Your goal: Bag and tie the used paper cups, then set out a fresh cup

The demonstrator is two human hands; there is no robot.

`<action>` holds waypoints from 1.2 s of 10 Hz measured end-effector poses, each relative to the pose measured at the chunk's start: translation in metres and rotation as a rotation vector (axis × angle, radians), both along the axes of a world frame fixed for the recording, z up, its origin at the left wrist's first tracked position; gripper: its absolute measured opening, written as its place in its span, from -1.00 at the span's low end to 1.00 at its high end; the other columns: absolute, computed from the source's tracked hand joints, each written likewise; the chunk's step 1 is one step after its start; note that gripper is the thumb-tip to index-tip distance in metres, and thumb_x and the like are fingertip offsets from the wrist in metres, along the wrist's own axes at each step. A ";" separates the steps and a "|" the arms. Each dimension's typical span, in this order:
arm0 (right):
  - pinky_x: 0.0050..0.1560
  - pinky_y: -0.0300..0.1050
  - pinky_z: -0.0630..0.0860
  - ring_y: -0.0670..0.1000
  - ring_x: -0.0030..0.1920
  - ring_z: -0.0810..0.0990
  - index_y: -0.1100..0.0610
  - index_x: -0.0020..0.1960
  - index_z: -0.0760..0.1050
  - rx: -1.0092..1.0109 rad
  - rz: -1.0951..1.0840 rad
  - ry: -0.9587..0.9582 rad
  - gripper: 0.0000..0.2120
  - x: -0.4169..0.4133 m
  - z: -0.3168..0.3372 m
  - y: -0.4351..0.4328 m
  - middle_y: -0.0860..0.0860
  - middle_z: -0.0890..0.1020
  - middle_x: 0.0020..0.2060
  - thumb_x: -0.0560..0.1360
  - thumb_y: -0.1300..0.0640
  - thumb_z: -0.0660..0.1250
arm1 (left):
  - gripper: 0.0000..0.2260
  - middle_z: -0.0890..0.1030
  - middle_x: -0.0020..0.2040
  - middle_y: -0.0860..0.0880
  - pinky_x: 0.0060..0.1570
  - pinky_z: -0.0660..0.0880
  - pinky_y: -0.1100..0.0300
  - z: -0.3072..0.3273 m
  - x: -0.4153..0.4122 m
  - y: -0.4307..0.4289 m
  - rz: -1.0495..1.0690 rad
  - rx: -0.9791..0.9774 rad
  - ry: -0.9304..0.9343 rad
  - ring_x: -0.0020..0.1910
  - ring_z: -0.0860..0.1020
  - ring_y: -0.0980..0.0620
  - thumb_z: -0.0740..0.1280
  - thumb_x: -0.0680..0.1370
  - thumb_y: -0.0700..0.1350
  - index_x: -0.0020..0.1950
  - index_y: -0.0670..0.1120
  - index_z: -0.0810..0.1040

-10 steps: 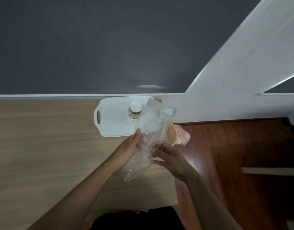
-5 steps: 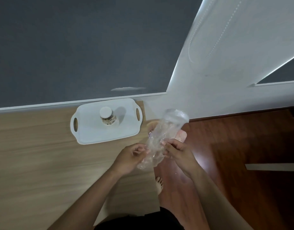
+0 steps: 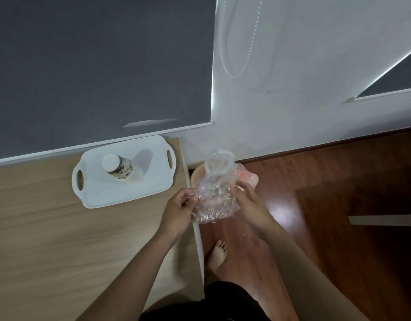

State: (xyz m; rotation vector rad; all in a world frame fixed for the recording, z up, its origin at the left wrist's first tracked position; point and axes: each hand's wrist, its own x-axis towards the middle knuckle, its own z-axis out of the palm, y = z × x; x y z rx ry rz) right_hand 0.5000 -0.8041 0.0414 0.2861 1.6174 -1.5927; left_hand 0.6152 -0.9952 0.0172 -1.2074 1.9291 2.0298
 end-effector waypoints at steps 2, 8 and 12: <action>0.19 0.27 0.74 0.15 0.28 0.76 0.03 0.35 0.60 0.023 -0.002 -0.068 -0.69 -0.004 -0.053 0.010 0.08 0.72 0.31 0.66 -0.05 0.46 | -0.80 0.79 0.18 -0.04 -0.14 0.70 0.07 -0.040 -0.036 0.012 -0.141 -0.038 -0.131 -0.12 0.76 -0.09 0.39 0.75 0.00 0.38 0.06 0.60; 0.00 0.03 0.77 0.09 0.02 0.79 0.16 0.27 0.60 0.382 0.149 -0.017 -0.60 -0.063 -0.277 0.010 0.18 0.74 0.14 0.60 -0.08 0.55 | -0.59 0.61 0.49 -0.08 0.38 0.62 -0.11 -0.220 -0.102 0.016 -0.345 -0.152 -0.455 0.29 0.71 -0.14 0.32 0.74 -0.03 0.60 0.00 0.46; 0.44 0.17 0.59 0.01 0.36 0.67 0.06 0.56 0.46 0.370 0.274 0.125 -0.08 -0.044 -0.325 0.009 -0.01 0.68 0.38 0.46 -0.58 0.34 | -0.47 0.53 0.54 -0.07 0.26 0.42 0.20 -0.206 -0.071 0.029 -0.425 -0.395 -0.262 0.46 0.56 -0.06 0.34 0.76 -0.01 0.71 -0.07 0.33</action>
